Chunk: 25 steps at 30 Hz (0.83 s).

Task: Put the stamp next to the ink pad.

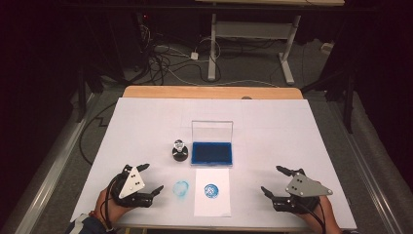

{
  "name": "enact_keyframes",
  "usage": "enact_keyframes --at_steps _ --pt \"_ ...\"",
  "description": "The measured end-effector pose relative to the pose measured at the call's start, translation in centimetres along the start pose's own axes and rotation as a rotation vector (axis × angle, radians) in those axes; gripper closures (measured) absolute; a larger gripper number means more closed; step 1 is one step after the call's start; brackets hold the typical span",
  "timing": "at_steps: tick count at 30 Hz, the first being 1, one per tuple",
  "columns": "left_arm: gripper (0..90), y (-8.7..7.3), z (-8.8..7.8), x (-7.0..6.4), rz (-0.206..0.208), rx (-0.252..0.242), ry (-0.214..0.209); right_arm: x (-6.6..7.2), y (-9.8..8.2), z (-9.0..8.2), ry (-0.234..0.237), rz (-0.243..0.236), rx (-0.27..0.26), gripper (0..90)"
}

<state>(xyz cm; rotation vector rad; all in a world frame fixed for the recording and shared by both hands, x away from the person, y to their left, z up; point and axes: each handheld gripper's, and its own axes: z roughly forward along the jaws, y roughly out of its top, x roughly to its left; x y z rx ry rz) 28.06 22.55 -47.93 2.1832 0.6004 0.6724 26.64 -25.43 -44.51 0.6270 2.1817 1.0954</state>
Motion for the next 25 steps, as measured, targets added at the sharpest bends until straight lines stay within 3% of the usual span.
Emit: enact_keyframes --at_steps 25 --pt "16.4 0.25 0.65 0.26 -0.006 0.023 -0.003 -0.11 -0.31 0.17 0.007 0.015 0.006 21.7"
